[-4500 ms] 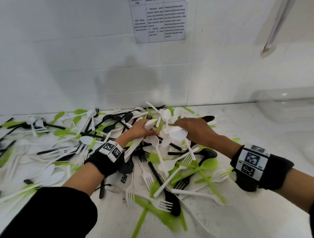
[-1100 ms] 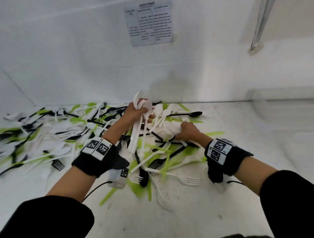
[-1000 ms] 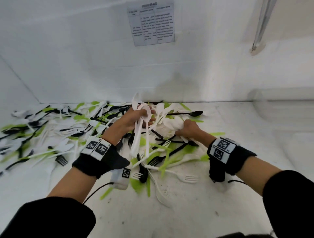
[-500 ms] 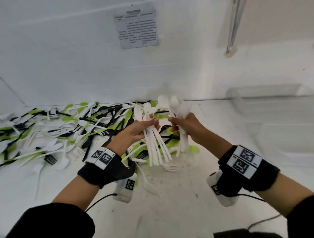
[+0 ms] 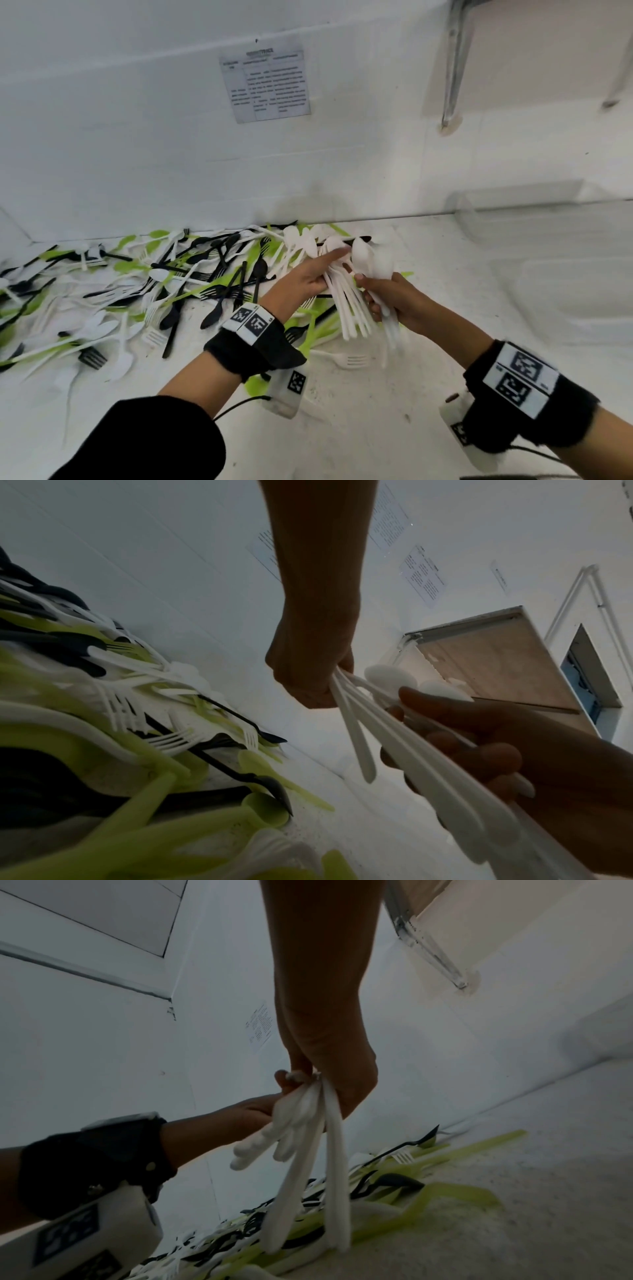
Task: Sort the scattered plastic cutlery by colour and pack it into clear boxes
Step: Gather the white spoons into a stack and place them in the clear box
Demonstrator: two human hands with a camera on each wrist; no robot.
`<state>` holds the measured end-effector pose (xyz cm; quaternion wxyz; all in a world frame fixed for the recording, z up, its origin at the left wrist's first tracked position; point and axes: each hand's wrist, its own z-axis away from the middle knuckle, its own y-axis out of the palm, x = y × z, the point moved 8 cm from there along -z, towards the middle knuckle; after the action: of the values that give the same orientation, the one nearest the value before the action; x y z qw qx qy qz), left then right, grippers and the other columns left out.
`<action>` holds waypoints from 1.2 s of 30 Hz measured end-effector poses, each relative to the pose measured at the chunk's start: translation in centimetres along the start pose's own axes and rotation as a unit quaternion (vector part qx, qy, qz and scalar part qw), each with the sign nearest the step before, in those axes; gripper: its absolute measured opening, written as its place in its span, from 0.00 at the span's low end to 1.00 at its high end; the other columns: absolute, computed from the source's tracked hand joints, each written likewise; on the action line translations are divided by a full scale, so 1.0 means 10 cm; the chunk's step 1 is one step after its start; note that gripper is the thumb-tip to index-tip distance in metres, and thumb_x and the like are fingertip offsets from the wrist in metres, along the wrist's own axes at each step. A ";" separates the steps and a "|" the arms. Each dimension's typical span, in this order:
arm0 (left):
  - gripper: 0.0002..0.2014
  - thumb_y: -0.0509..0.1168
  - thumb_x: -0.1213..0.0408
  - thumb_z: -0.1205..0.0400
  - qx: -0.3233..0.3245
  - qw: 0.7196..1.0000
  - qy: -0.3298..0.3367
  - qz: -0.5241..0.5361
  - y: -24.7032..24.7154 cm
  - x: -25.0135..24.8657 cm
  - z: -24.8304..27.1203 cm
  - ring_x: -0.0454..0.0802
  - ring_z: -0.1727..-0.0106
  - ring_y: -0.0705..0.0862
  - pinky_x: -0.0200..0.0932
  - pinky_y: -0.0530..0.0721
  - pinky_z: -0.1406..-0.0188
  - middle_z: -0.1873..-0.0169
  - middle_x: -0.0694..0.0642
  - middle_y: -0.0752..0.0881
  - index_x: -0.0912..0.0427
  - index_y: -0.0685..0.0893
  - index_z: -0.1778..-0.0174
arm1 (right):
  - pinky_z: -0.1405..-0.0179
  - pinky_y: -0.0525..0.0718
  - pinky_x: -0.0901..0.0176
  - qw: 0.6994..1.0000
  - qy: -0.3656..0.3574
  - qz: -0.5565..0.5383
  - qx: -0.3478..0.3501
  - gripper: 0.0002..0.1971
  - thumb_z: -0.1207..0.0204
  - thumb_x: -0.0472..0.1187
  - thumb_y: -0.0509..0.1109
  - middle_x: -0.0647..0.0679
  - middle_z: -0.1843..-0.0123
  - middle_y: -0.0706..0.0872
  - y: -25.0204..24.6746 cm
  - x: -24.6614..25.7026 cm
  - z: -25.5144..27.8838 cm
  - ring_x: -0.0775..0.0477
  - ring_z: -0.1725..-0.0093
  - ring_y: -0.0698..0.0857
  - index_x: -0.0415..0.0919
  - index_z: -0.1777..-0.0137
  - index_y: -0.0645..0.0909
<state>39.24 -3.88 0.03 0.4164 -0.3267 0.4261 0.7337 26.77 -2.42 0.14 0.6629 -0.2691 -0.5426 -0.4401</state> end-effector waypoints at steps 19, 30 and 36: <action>0.05 0.67 0.66 0.20 0.056 0.993 0.073 -0.076 0.17 0.04 0.06 0.46 0.75 0.83 0.37 0.82 0.78 0.72 0.56 0.84 0.64 0.82 0.60 | 0.84 0.73 0.68 0.973 -0.091 0.195 -0.087 0.08 0.21 0.40 0.68 0.47 0.69 0.75 -0.01 0.08 0.05 0.52 0.76 0.73 0.36 0.49 0.75; 0.02 0.65 0.71 0.21 0.004 1.000 0.015 -0.020 -0.08 0.00 -0.11 0.51 0.66 0.82 0.41 0.84 0.67 0.62 0.61 0.82 0.64 0.80 0.54 | 0.75 0.84 0.62 0.994 -0.062 0.088 -0.036 0.07 0.22 0.36 0.68 0.43 0.60 0.83 -0.03 -0.02 0.04 0.51 0.67 0.83 0.35 0.46 0.79; 0.05 0.62 0.76 0.20 0.009 0.999 0.051 0.005 -0.10 -0.13 -0.14 0.44 0.79 0.82 0.33 0.81 0.78 0.74 0.55 0.82 0.62 0.79 0.58 | 0.63 0.89 0.50 0.985 -0.114 0.052 -0.120 0.03 0.26 0.36 0.73 0.45 0.67 0.84 -0.21 0.01 -0.05 0.49 0.66 0.85 0.39 0.60 0.83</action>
<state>40.91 -5.30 0.13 0.3936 -0.3579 0.4548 0.7143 25.23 -3.85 -0.16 0.5818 -0.4231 -0.5427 -0.4335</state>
